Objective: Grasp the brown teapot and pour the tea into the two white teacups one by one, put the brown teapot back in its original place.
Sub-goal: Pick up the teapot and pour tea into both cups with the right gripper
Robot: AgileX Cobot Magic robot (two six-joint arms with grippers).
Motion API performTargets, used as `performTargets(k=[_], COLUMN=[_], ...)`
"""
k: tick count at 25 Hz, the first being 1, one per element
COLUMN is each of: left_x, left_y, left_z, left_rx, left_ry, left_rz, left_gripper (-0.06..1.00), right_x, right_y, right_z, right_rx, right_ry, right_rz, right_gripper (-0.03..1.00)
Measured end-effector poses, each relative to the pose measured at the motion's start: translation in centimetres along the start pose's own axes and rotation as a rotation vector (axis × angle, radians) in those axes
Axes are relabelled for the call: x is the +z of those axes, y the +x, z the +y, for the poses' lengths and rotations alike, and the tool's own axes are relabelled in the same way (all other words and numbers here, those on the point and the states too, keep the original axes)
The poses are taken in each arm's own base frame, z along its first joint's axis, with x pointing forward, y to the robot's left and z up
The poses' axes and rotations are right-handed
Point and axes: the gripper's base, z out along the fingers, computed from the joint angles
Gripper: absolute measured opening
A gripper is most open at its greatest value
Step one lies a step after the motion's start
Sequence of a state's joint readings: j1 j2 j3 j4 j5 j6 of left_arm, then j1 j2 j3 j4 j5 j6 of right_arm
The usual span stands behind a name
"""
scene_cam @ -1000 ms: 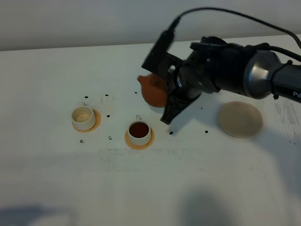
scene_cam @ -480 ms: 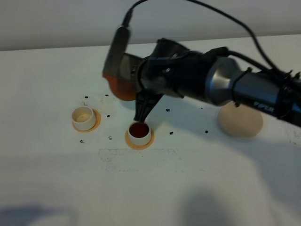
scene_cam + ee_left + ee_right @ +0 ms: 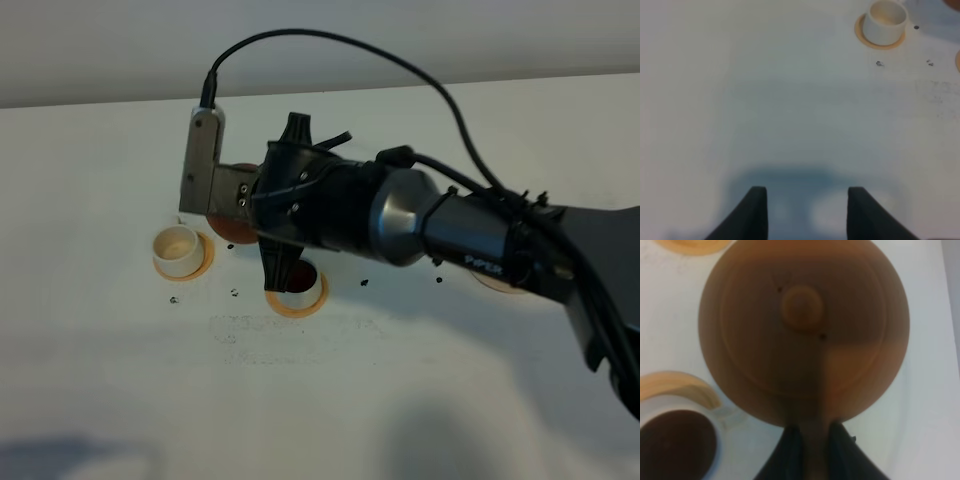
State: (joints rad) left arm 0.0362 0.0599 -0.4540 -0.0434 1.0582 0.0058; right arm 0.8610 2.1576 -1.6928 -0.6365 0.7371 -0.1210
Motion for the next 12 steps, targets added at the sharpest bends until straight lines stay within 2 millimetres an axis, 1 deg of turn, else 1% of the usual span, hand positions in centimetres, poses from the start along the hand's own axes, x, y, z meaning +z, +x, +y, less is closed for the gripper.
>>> performTargets(k=[3, 7, 12], left_x=[0.0, 0.0, 0.0], left_y=[0.0, 0.0, 0.0], left_z=[0.0, 0.0, 0.0], left_rx=[0.0, -0.006, -0.006], left_ry=[0.0, 0.0, 0.0], left_rz=[0.0, 0.0, 0.0], left_gripper=[0.38, 0.38, 0.38], right_x=[-0.1, -0.4, 0.0], right_y=[-0.5, -1.0, -1.3], right_z=[0.7, 1.0, 1.4], right_rx=[-0.042, -0.083, -0.126], right_ry=[0.011, 0.034, 0.053], right_rz=[-0.002, -0.021, -0.018], right_gripper=[0.11, 0.11, 0.11])
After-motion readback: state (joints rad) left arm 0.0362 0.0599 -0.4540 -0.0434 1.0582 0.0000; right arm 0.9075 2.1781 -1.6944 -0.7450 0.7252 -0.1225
